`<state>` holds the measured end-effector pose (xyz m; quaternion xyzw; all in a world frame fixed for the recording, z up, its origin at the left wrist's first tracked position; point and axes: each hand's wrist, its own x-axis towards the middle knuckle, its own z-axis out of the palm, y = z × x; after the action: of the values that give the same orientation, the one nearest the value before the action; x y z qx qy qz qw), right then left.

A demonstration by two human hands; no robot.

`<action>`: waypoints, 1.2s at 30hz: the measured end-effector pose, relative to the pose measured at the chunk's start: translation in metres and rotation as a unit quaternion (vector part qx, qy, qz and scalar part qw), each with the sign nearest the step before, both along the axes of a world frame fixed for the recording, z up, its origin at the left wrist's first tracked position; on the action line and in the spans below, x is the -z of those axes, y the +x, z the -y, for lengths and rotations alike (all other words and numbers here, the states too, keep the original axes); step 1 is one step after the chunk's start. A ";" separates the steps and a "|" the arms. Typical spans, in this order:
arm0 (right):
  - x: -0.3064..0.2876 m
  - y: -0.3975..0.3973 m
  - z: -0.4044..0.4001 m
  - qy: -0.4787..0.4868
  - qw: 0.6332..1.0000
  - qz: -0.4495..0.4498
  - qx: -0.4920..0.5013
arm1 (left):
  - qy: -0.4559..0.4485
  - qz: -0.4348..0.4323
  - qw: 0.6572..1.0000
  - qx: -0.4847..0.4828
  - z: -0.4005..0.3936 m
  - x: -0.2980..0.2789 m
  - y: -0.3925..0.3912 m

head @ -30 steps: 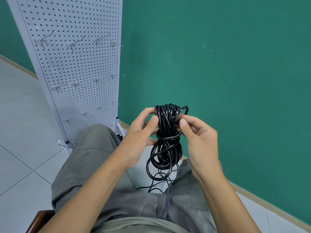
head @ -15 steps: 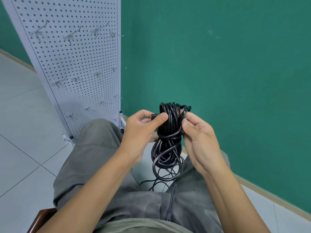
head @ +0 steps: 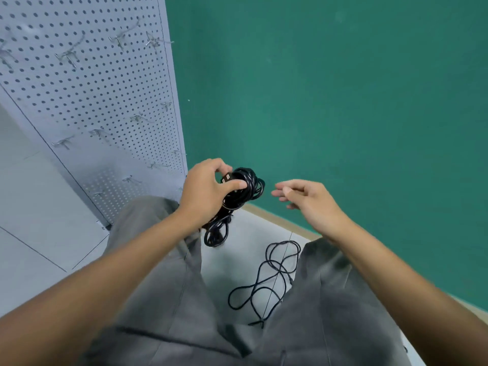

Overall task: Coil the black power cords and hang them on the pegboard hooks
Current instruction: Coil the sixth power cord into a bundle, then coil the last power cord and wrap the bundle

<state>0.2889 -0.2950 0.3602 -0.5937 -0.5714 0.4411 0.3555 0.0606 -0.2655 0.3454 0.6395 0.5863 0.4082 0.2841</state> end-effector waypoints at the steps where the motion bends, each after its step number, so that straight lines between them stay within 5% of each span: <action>1: 0.003 0.004 -0.008 -0.013 1.000 0.001 -0.006 | 0.015 -0.041 0.999 0.001 -0.008 0.006 -0.001; 6: 0.022 0.026 -0.056 -0.067 0.997 0.013 -0.024 | -0.014 -0.222 0.974 0.042 -0.051 0.049 0.005; 14: 0.134 0.055 -0.130 -0.169 0.974 0.147 -0.038 | -0.170 -0.459 0.862 0.131 -0.107 0.147 0.029; 19: 0.213 0.079 -0.167 -0.249 0.936 0.234 -0.081 | -0.303 -0.416 0.845 0.146 -0.143 0.219 0.030; 31: 0.355 0.100 -0.238 -0.376 0.898 0.222 -0.057 | -0.506 -0.183 0.842 0.033 -0.219 0.367 0.060; 36: 0.417 0.099 -0.243 -0.401 0.873 0.264 -0.088 | -0.571 -0.147 0.808 0.024 -0.244 0.411 0.076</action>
<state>0.3882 -0.0520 -0.0564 -0.7271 -0.4673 0.4890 -0.1174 0.1367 -0.0212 -0.0652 0.4284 0.7327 -0.1053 0.5182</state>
